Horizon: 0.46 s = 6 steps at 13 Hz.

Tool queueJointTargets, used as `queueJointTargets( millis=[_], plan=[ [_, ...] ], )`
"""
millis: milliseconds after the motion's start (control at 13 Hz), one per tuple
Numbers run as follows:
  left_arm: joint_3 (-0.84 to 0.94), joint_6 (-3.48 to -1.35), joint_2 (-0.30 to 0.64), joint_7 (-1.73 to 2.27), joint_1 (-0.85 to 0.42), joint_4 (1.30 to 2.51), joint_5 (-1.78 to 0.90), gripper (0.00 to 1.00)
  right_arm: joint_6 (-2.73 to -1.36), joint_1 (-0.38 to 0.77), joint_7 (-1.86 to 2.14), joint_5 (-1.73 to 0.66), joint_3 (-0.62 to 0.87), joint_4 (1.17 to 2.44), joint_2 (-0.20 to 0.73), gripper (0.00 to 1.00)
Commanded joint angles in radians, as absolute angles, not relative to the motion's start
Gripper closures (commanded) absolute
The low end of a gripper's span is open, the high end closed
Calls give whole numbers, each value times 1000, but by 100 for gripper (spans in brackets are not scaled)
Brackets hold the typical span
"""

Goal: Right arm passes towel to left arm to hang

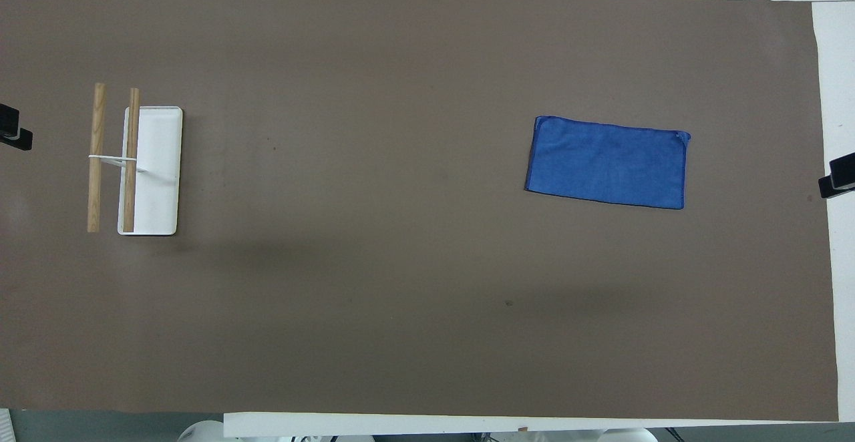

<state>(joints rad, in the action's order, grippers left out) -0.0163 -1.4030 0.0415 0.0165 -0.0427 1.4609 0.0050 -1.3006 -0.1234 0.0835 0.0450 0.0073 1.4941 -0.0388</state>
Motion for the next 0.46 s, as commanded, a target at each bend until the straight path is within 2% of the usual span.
queueJointTargets(
  millis=[0,385],
  plan=[
    [-17,-1396,20,0,-37,1483,-5,0,-1304,-130,77,34,12,1508,-49,0],
    [-17,-1396,20,0,-37,1483,-5,0,-1328,-118,71,49,20,1519,-54,0]
  ],
)
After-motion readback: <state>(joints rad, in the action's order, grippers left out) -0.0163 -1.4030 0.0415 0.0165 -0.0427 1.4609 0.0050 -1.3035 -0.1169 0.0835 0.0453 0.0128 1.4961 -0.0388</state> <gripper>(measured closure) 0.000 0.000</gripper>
